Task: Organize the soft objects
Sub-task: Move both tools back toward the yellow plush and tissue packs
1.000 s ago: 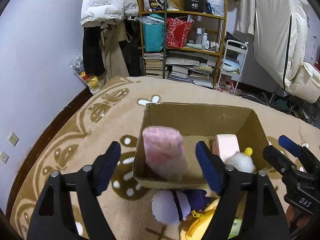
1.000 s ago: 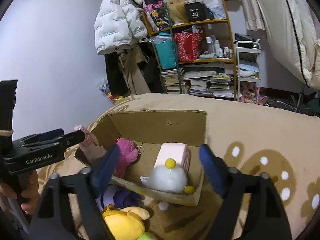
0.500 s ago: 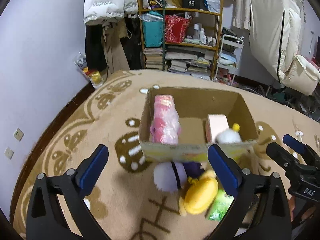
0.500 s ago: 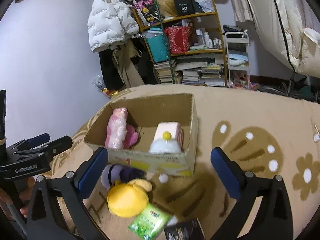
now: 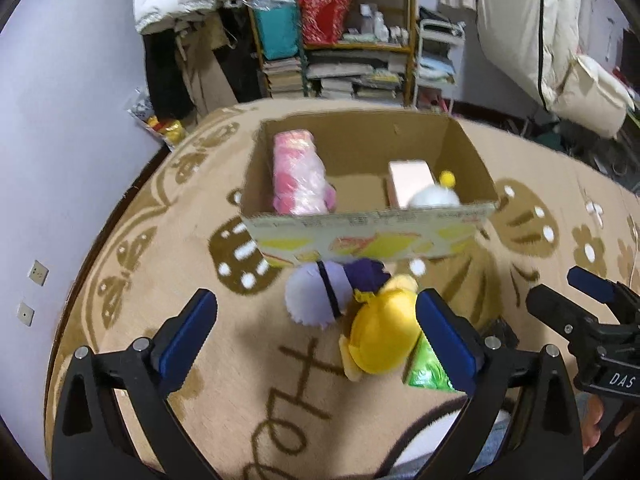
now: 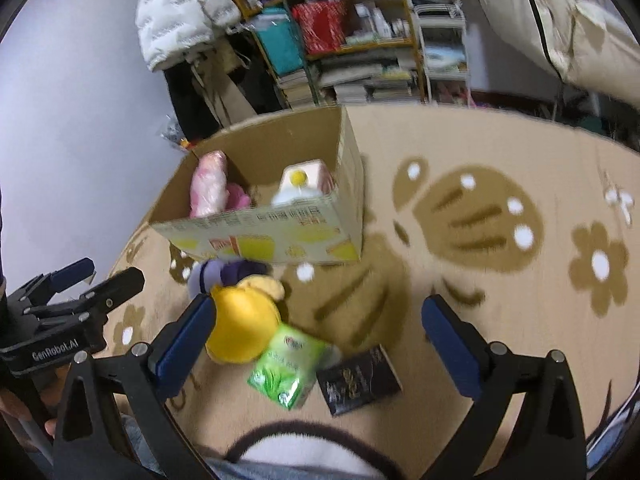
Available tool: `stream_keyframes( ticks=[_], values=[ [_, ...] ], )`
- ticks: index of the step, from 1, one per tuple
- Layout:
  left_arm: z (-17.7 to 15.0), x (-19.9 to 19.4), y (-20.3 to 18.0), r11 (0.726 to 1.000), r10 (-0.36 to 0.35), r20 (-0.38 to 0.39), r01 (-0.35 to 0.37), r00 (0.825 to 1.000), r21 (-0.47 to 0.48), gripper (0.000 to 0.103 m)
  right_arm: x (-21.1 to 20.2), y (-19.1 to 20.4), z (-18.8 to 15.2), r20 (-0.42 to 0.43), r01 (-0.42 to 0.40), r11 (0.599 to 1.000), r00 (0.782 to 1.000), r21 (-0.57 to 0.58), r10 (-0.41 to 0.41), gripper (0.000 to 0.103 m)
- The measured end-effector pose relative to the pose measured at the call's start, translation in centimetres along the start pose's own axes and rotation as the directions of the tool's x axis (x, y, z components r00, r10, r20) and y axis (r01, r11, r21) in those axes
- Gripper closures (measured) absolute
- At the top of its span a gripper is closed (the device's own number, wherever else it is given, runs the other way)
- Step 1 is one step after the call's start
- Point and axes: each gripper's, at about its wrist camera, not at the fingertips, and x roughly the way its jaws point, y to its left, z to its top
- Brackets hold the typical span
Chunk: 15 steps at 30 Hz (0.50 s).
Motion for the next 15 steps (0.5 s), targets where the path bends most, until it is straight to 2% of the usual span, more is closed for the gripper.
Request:
stream_keyframes(
  ticks=[8,9,10,15],
  values=[
    [-0.9,3.2,-1.5,0.999,-0.017,-0.124,0.021,0.992,0.032,0.004,2.9,-1.3,-1.0,-0.147,0.050,0.997,0.988,0.061,-0.041,0.000],
    [-1.0,3.6,-1.6,0.999,-0.017,-0.139,0.021,0.990,0.029,0.004,3.6,-1.6,-1.1,-0.176,0.060,0.996,0.983,0.071,-0.047,0.003],
    [-1.1,4.1,-1.6,1.000,-0.012,-0.150,0.016,0.989,0.024,0.004,4.0,-1.8,-1.3,-0.194,0.073,0.995,0.979,0.075,-0.057,0.009],
    [-1.2,6.2,-1.8,1.000,-0.010,-0.203,0.011,0.979,0.004,0.004,6.5,-3.1,-2.1,-0.299,0.097,0.987,0.953,0.130,-0.055,0.010]
  ],
)
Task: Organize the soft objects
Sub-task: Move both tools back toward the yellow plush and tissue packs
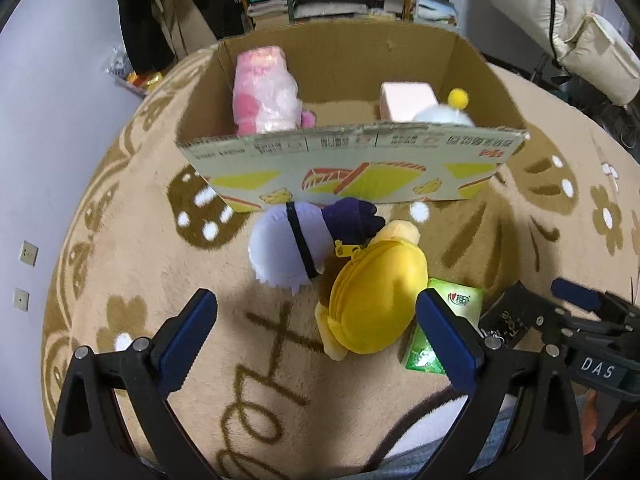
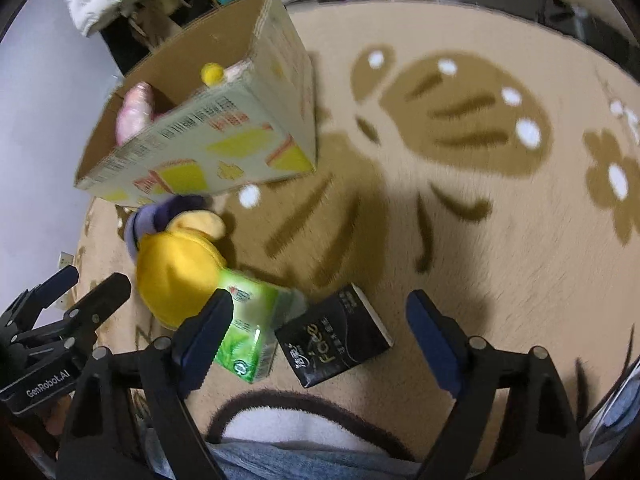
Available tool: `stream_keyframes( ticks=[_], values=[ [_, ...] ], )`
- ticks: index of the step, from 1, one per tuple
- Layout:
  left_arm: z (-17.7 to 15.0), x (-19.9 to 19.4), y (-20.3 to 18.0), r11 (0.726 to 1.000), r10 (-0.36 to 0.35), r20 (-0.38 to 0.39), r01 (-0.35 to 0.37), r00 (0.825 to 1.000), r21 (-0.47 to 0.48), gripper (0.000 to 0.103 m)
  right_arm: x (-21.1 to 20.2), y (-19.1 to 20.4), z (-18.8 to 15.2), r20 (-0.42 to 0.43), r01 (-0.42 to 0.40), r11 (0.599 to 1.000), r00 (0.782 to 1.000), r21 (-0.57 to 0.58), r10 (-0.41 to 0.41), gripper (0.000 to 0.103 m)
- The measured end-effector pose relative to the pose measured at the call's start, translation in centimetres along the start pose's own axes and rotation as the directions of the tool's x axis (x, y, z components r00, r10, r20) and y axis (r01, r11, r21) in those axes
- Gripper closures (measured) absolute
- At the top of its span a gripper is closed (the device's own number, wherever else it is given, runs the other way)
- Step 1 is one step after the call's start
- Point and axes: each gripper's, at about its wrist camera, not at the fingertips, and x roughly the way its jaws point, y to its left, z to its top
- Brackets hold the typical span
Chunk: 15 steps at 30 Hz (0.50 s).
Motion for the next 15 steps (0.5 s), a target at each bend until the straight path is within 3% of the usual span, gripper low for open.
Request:
stream_keyframes(
  ticks=[5,9,15],
  values=[
    [0.1,2.1,-0.3,1.000,-0.007,-0.060,0.007,0.998,-0.005,0.004,1.6,-1.1,0.0,-0.066,0.007,0.999,0.998,0.050,-0.004,0.010],
    [0.0,3.5,-0.8,1.000,0.000,-0.096,0.001,0.995,0.007,0.004,3.0,-1.9,-0.1,-0.128,0.024,0.997,0.992,0.073,-0.015,0.017],
    [0.0,5.3,-1.0,1.000,0.006,-0.137,-0.005,0.991,0.005,0.004,4.0,-2.0,0.1,-0.155,0.052,0.997,0.987,0.064,-0.041,0.017]
  ],
)
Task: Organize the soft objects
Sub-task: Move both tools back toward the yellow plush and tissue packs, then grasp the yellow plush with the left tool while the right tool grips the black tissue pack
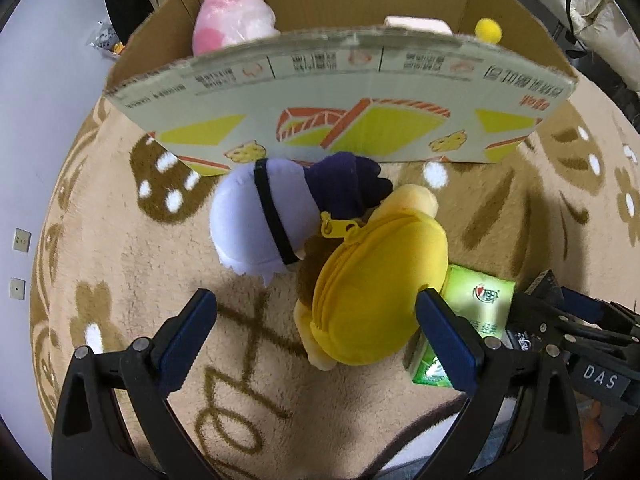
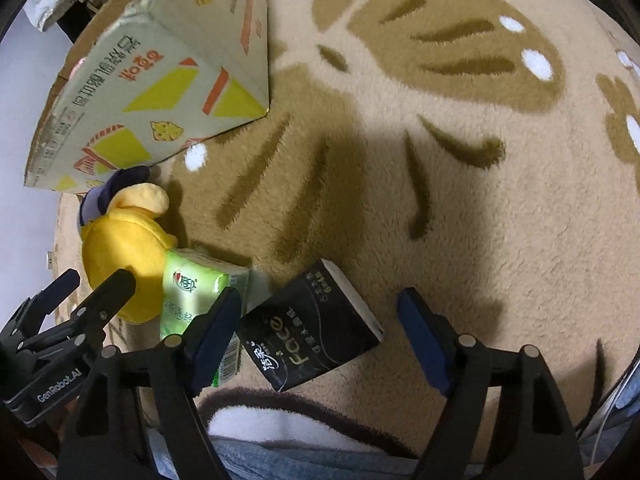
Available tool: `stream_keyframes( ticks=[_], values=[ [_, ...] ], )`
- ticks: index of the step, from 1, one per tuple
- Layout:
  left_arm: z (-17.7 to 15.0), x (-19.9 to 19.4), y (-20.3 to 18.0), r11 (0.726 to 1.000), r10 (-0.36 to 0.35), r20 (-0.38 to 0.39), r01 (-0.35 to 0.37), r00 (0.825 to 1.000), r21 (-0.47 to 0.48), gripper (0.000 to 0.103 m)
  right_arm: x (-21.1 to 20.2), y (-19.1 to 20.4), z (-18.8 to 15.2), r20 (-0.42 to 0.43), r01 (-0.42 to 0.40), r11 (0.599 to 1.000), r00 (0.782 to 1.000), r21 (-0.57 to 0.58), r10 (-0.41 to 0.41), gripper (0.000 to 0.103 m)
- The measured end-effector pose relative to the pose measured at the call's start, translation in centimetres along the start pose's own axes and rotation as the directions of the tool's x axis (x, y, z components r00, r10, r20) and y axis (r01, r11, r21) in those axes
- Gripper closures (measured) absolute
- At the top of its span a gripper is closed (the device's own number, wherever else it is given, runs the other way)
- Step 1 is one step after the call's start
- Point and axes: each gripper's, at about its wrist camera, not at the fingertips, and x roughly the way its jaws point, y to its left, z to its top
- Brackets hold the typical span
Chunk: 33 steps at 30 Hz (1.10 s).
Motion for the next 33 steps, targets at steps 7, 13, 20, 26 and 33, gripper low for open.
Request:
stream_keyframes(
  ticks=[7,13,20,26,33],
  values=[
    [0.2,0.8,-0.5,1.000,0.003,-0.001,-0.003,1.000,0.002,0.004,1.1,1.4,-0.8,-0.001,0.027,0.999,1.000,-0.019,-0.027,0.017],
    [0.0,1.0,-1.2,1.000,0.014,0.007,-0.014,1.000,0.014,0.004,1.4,2.7,-1.2,0.004,0.068,0.997,0.998,-0.043,-0.068,0.025],
    [-0.1,0.5,-1.7,1.000,-0.015,-0.005,0.015,1.000,0.014,0.014,1.2,3.5,-1.7,0.016,0.083,0.996,0.996,-0.042,-0.083,0.033],
    [-0.5,0.4,-1.8,0.995,-0.097,-0.036,0.097,0.995,-0.014,0.036,0.4,4.6,-2.0,0.021,0.100,0.991,0.995,-0.086,-0.098,0.038],
    [-1.1,-1.1,-2.4,0.994,-0.105,-0.014,0.105,0.994,0.002,0.054,-0.6,6.0,-1.8,0.068,0.037,0.995,0.997,-0.097,-0.031,0.045]
  ],
)
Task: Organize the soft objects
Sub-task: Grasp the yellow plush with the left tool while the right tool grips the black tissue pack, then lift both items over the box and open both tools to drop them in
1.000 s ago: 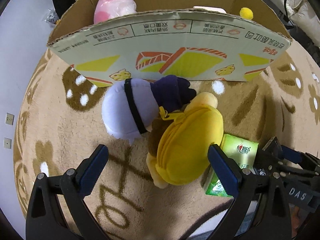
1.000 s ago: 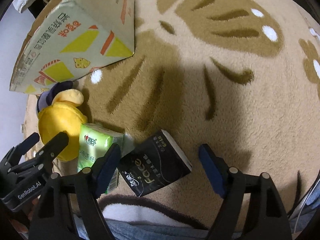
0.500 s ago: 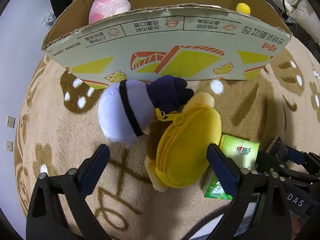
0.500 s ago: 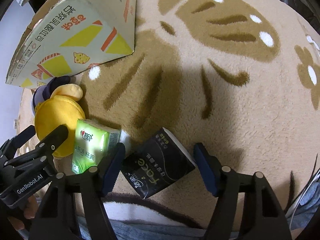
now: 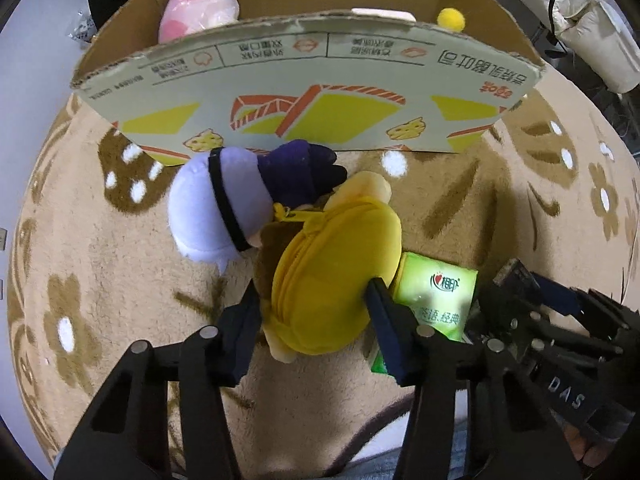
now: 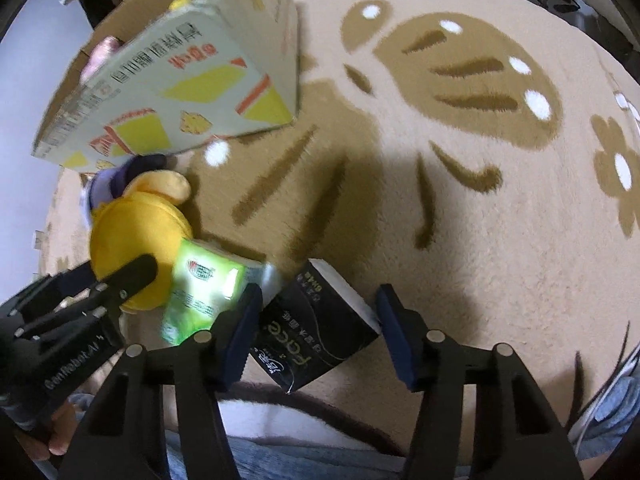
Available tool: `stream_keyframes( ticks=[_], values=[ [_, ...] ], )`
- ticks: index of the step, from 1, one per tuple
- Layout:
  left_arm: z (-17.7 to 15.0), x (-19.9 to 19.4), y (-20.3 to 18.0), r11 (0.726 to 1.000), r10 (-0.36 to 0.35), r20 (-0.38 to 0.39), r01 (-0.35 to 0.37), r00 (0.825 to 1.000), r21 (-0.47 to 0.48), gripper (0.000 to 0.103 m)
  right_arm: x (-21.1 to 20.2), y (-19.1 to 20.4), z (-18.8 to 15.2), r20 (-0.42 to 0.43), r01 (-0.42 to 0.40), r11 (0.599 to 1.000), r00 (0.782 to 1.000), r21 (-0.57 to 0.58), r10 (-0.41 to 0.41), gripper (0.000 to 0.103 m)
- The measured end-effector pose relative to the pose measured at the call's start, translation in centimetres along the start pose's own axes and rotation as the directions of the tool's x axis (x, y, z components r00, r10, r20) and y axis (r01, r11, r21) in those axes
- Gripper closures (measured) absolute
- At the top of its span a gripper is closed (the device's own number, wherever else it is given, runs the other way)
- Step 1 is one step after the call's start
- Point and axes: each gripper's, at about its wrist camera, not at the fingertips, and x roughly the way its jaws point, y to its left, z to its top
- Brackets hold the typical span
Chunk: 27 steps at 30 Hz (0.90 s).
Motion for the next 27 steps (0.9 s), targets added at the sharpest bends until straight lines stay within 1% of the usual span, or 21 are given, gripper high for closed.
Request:
stream_keyframes(
  ticks=[4,7,10,12,16,19,21,23,26,27],
  values=[
    [-0.9,-1.8,0.2,1.000,0.030,0.046,-0.030,0.998,0.007,0.056,-0.5,0.9,0.6,0.028,-0.044,0.999,0.999,-0.020,0.045,0.048],
    [-1.3,-3.2,0.2,0.999,0.039,0.079,-0.039,0.996,0.003,0.057,-0.9,1.6,0.8,0.044,-0.057,0.998,0.997,-0.032,0.059,0.052],
    [-1.6,-4.2,0.8,0.999,0.047,0.107,-0.046,0.993,-0.008,0.057,-1.4,1.7,1.0,0.082,-0.071,0.997,0.994,-0.038,0.073,0.053],
    [-1.6,-4.9,1.2,0.998,0.059,0.134,-0.057,0.989,-0.011,0.057,-2.3,1.8,1.1,0.127,-0.093,0.995,0.987,-0.035,0.097,0.053],
    [-1.8,-6.3,2.0,0.995,0.100,0.200,-0.098,0.975,-0.021,0.057,-3.6,1.4,1.6,0.210,-0.121,0.991,0.969,-0.052,0.130,0.054],
    [-1.6,-7.4,2.9,0.993,0.113,0.246,-0.106,0.963,-0.041,0.057,-4.7,1.1,1.5,0.272,-0.143,0.987,0.949,-0.074,0.157,0.054],
    [-1.5,-8.0,3.0,0.993,0.121,0.280,-0.112,0.952,-0.050,0.057,-5.9,1.3,1.4,0.329,-0.147,0.985,0.929,-0.090,0.168,0.055],
    [-1.5,-9.1,3.0,0.990,0.139,0.332,-0.128,0.933,-0.053,0.057,-7.7,-0.3,1.2,0.374,-0.150,0.984,0.911,-0.099,0.177,0.055],
    [-1.4,-10.3,3.1,0.989,0.146,0.388,-0.133,0.910,-0.061,0.057,-10.2,-0.6,1.2,0.459,-0.155,0.980,0.867,-0.125,0.195,0.055],
    [-1.3,-11.0,3.3,0.989,0.148,0.414,-0.130,0.898,-0.071,0.057,-10.7,-0.4,1.3,0.478,-0.153,0.979,0.855,-0.133,0.199,0.055]
  ],
)
